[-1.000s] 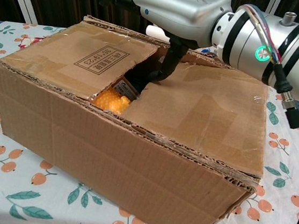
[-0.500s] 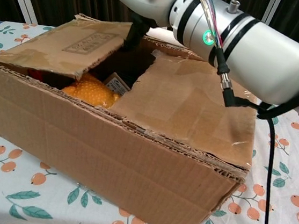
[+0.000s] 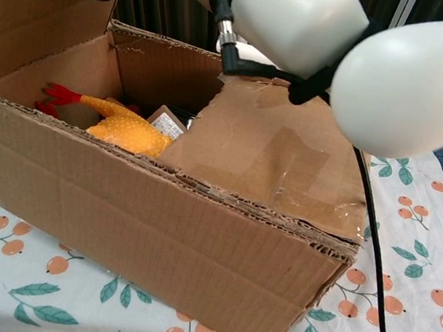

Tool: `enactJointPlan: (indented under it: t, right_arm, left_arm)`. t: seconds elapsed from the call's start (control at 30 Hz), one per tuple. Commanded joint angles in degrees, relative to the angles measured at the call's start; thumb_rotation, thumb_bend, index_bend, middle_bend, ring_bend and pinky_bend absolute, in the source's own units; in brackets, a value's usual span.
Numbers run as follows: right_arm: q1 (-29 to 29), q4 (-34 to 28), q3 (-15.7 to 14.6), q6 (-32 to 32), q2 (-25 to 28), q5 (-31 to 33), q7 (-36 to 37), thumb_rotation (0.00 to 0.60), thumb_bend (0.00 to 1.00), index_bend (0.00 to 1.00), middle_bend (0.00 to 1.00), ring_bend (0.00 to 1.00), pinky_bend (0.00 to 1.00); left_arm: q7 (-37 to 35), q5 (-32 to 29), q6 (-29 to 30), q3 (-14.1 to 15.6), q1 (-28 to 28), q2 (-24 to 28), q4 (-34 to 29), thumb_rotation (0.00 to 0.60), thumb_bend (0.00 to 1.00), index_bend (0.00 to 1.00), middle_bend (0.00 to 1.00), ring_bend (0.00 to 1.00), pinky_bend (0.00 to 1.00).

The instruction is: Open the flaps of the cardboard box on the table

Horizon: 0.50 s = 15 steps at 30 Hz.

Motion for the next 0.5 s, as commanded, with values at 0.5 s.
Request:
enactJointPlan:
  t: [0.5]
  right_arm:
    - [16.21, 27.46, 5.74, 3.79, -14.97, 1.03, 13.85, 0.6, 0.21, 0.0, 0.0, 0.0, 0.0]
  left_arm:
    - [-1.17, -0.39, 0.16, -0.38, 0.97, 0.26, -0.01, 0.6, 0.05, 0.07, 0.1, 0.1, 0.22]
